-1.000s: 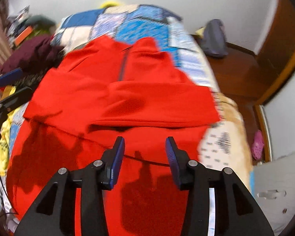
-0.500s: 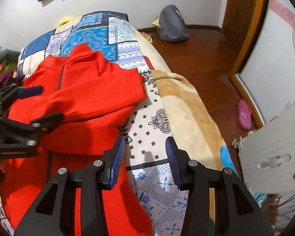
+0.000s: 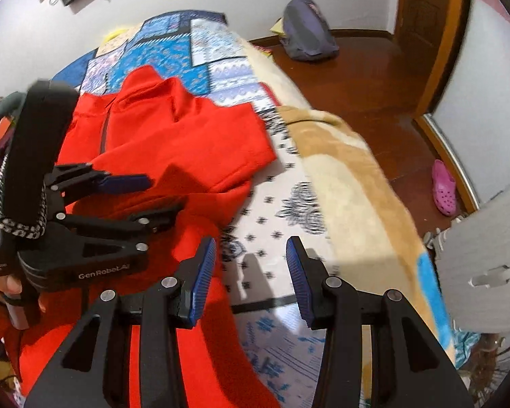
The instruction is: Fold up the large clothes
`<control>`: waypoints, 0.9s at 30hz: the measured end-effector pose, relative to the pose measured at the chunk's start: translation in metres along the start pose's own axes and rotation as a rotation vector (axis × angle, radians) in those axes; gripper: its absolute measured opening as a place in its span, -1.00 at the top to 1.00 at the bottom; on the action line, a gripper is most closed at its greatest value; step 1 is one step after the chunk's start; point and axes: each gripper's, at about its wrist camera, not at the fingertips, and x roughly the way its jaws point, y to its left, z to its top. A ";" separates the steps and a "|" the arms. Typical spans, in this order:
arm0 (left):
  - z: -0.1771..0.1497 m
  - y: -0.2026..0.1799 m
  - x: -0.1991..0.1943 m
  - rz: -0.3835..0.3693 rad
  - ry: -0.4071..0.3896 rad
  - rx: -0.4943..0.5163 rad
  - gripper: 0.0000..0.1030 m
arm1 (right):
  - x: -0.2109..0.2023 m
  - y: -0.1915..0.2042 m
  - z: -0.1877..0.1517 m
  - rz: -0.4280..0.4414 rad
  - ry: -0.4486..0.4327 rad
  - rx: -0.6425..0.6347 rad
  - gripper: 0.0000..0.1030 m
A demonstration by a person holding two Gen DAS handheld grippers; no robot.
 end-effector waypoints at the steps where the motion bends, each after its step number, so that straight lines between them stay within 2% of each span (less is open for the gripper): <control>1: -0.001 0.000 -0.003 -0.003 -0.003 0.005 -0.05 | 0.005 0.002 -0.001 -0.003 0.012 -0.016 0.23; 5: -0.005 0.004 -0.016 -0.001 -0.020 0.017 -0.01 | 0.026 0.004 -0.008 -0.044 0.068 -0.056 0.23; 10: -0.015 0.011 -0.023 0.027 -0.021 0.047 -0.01 | 0.022 -0.001 -0.014 -0.027 0.046 -0.058 0.24; 12: -0.018 0.016 -0.024 0.030 -0.016 0.034 0.13 | 0.023 -0.001 -0.016 -0.029 0.046 -0.063 0.24; 16: -0.023 0.025 -0.032 0.013 -0.037 0.006 0.20 | 0.023 0.002 -0.019 -0.047 0.041 -0.079 0.24; 21: -0.025 0.021 -0.016 0.008 0.022 0.031 0.23 | 0.023 0.002 -0.018 -0.050 0.038 -0.069 0.24; 23: -0.023 0.014 -0.008 0.030 0.038 0.051 0.23 | 0.024 0.003 -0.018 -0.054 0.037 -0.068 0.23; 25: -0.020 0.008 -0.001 0.063 0.035 0.071 0.38 | 0.025 0.004 -0.017 -0.061 0.037 -0.070 0.23; 26: -0.019 0.006 0.000 0.072 0.028 0.074 0.64 | 0.025 0.005 -0.017 -0.065 0.037 -0.072 0.23; 27: -0.017 0.006 -0.003 0.080 0.014 0.067 0.81 | 0.025 0.005 -0.017 -0.067 0.038 -0.073 0.23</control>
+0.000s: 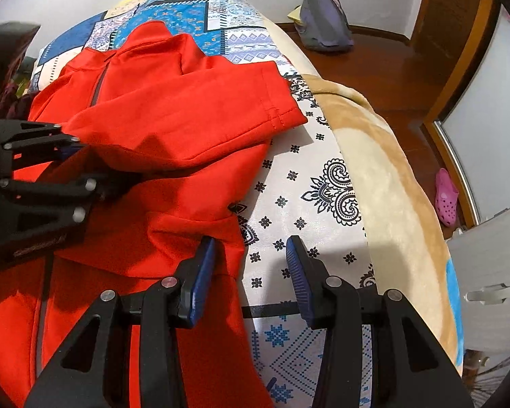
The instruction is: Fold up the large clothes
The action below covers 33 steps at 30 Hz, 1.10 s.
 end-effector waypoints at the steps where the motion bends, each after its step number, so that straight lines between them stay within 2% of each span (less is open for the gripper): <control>1: 0.001 0.002 -0.005 0.005 -0.019 -0.014 0.85 | 0.000 0.000 0.000 -0.001 0.001 -0.001 0.23; 2: 0.002 0.004 -0.009 0.004 -0.033 -0.024 0.94 | 0.000 0.000 0.000 -0.001 0.002 -0.002 0.23; 8: -0.006 0.054 -0.077 0.052 -0.200 -0.166 0.95 | 0.002 0.000 0.002 -0.005 0.010 -0.005 0.24; 12: -0.039 0.101 -0.132 0.115 -0.303 -0.287 0.95 | 0.002 0.003 0.002 -0.022 0.013 -0.017 0.24; 14: -0.057 0.119 -0.144 0.117 -0.314 -0.333 0.95 | 0.002 0.004 0.001 -0.028 0.014 -0.022 0.22; 17: -0.086 0.132 -0.144 0.138 -0.287 -0.381 0.88 | 0.002 0.006 0.001 -0.038 0.018 -0.026 0.22; 19: -0.113 0.139 -0.134 0.136 -0.239 -0.428 0.71 | 0.003 0.007 0.001 -0.044 0.021 -0.029 0.22; 24: -0.163 0.146 -0.106 0.138 -0.144 -0.511 0.03 | 0.002 0.010 0.003 -0.067 0.036 -0.042 0.22; 28: -0.191 0.147 -0.093 0.144 -0.102 -0.540 -0.17 | -0.002 0.011 0.005 -0.074 0.061 -0.035 0.22; 30: -0.193 0.145 -0.092 0.163 -0.103 -0.524 -0.24 | -0.009 0.013 0.009 -0.080 0.065 -0.035 0.22; 33: -0.184 0.135 -0.097 0.231 -0.102 -0.452 -0.27 | -0.027 0.020 0.015 -0.073 0.035 -0.046 0.22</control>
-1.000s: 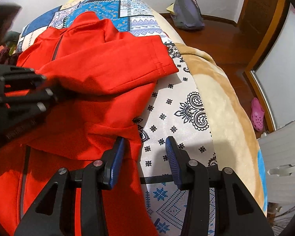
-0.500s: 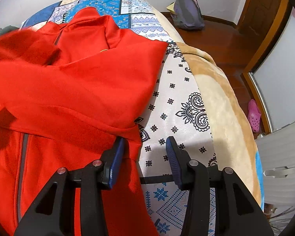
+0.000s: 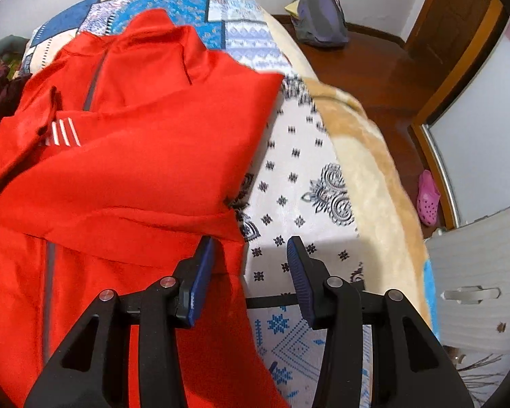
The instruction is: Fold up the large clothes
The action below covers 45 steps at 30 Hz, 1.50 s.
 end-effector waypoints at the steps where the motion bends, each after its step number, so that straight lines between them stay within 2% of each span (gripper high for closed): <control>1: 0.004 -0.006 -0.003 0.021 -0.013 0.035 -0.27 | -0.006 0.002 0.002 0.008 -0.014 -0.001 0.21; 3: 0.011 -0.014 -0.006 0.032 -0.038 0.087 -0.27 | -0.020 0.007 0.008 0.034 -0.051 -0.003 0.21; 7: 0.025 -0.037 -0.002 -0.025 -0.039 0.169 -0.27 | -0.028 0.022 0.019 0.087 -0.079 -0.015 0.21; 12: 0.039 -0.061 0.027 -0.029 0.033 0.252 -0.27 | -0.002 0.039 0.023 0.115 -0.024 -0.029 0.21; 16: 0.048 -0.068 0.038 -0.039 0.037 0.258 -0.21 | 0.021 0.050 0.019 0.104 0.016 -0.050 0.21; 18: 0.055 -0.065 0.043 -0.053 0.043 0.239 0.22 | 0.029 0.052 0.016 0.113 0.035 -0.053 0.21; 19: 0.055 -0.065 0.043 -0.063 0.035 0.233 0.33 | 0.031 0.053 0.015 0.112 0.038 -0.055 0.21; 21: 0.057 -0.060 0.040 -0.085 0.010 0.203 0.87 | 0.033 0.056 0.013 0.099 0.029 -0.067 0.21; 22: 0.057 -0.053 0.037 -0.105 0.001 0.169 0.92 | 0.033 0.058 0.012 0.093 0.025 -0.078 0.20; 27: 0.061 -0.023 0.006 -0.131 -0.087 0.031 0.95 | 0.033 0.062 0.010 0.073 0.019 -0.104 0.18; 30: 0.058 0.013 -0.028 -0.150 -0.160 -0.081 0.95 | 0.034 0.061 0.009 0.071 0.019 -0.105 0.18; 35: 0.044 0.063 -0.063 -0.141 -0.223 -0.192 0.95 | 0.035 0.065 0.010 0.055 0.014 -0.112 0.18; 39: 0.021 0.088 -0.068 -0.130 -0.211 -0.236 0.95 | 0.035 0.068 0.009 0.040 0.014 -0.116 0.17; 41: 0.003 0.095 -0.060 -0.119 -0.176 -0.253 0.95 | 0.034 0.069 0.009 0.033 0.014 -0.117 0.17; 45: -0.025 0.107 -0.038 -0.078 -0.099 -0.305 0.81 | 0.033 0.071 0.007 0.019 0.010 -0.121 0.17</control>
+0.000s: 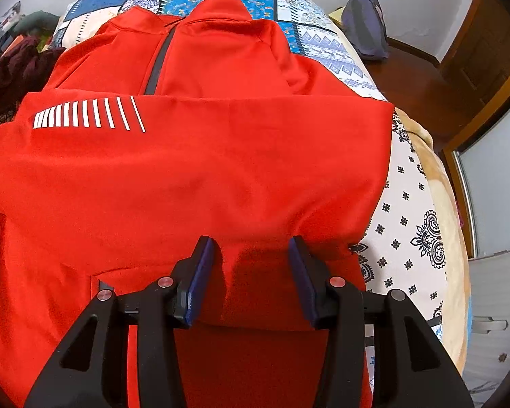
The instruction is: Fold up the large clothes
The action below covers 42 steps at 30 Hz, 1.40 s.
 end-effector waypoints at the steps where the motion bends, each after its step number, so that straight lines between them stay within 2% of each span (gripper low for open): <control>1: -0.009 0.009 0.007 0.014 0.027 -0.026 0.74 | 0.000 0.000 0.000 -0.002 -0.001 -0.001 0.17; 4: -0.026 0.027 0.020 0.084 0.073 -0.066 0.43 | 0.000 0.000 -0.001 -0.005 -0.004 -0.002 0.17; 6: -0.035 0.035 0.021 0.097 0.077 -0.089 0.05 | 0.000 0.000 -0.001 -0.006 -0.005 -0.002 0.17; 10: -0.045 0.047 0.014 0.200 0.083 -0.061 0.03 | -0.001 0.001 -0.001 -0.012 0.005 -0.006 0.16; 12: -0.046 0.052 0.007 0.225 0.083 -0.047 0.03 | -0.005 0.001 0.002 -0.014 0.017 -0.007 0.16; 16: -0.036 0.051 -0.016 0.209 0.036 -0.012 0.03 | -0.020 -0.002 0.006 -0.004 -0.005 -0.006 0.16; 20: -0.011 0.034 -0.034 0.182 -0.040 0.039 -0.15 | -0.043 -0.009 0.020 0.006 -0.068 0.001 0.16; 26: 0.043 -0.009 -0.041 0.052 -0.124 0.113 -0.18 | -0.074 -0.014 0.054 0.027 -0.180 0.004 0.16; 28: 0.067 -0.026 -0.035 0.001 -0.141 0.128 -0.19 | -0.077 -0.015 0.067 0.024 -0.204 -0.001 0.16; 33: 0.116 -0.054 -0.008 -0.036 -0.139 0.159 -0.22 | -0.070 -0.016 0.102 0.048 -0.229 0.007 0.16; 38: 0.148 -0.069 0.034 -0.034 -0.102 0.177 -0.22 | -0.045 -0.019 0.138 0.092 -0.210 0.034 0.16; 42: 0.167 -0.072 0.084 -0.045 -0.032 0.165 -0.22 | -0.016 -0.019 0.165 0.134 -0.183 0.042 0.16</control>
